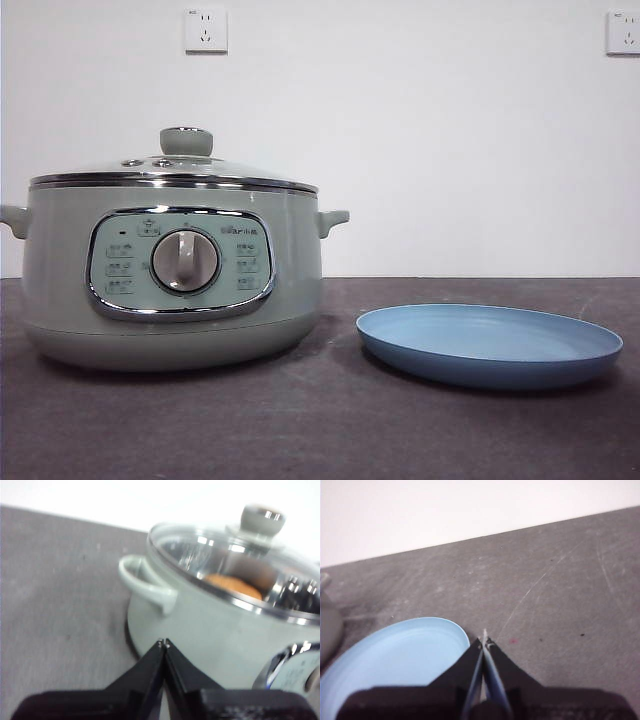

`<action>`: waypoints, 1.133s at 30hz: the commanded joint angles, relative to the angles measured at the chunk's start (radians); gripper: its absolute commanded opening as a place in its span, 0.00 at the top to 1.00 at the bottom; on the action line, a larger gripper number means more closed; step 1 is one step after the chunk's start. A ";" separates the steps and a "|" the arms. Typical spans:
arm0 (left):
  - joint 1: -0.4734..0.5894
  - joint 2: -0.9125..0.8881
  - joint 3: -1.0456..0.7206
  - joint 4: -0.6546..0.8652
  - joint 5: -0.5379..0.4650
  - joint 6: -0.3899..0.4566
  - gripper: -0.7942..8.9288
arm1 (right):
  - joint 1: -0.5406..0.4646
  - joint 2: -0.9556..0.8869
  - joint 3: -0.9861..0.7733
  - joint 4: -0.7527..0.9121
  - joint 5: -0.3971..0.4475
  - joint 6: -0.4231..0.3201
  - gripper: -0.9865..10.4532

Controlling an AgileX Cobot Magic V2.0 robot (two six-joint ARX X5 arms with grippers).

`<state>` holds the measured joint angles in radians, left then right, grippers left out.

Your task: Take the potato out from the steamer,put the potato on the plate,close the lid

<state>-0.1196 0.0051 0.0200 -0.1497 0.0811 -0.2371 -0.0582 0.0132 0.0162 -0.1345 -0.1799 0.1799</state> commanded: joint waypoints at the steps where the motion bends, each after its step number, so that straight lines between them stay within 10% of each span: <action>1: 0.003 -0.001 -0.010 0.089 -0.001 0.000 0.92 | 0.002 0.001 -0.011 0.020 0.003 0.122 0.92; 8: 0.004 -0.001 0.035 0.406 -0.004 -0.080 0.92 | 0.002 0.001 0.014 0.294 -0.004 0.289 0.92; 15: 0.004 0.062 0.314 0.233 -0.068 -0.076 0.92 | 0.002 0.076 0.256 0.332 -0.005 0.329 0.92; 26: 0.003 0.439 0.850 0.005 -0.014 0.100 0.92 | 0.002 0.442 0.842 0.227 -0.200 0.111 0.92; 34: 0.003 0.716 1.208 -0.230 0.161 0.175 0.92 | 0.002 0.771 1.324 -0.204 -0.425 -0.098 0.92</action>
<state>-0.1196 0.6945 1.1957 -0.3477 0.2195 -0.0917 -0.0582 0.7525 1.2922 -0.2760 -0.5838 0.1528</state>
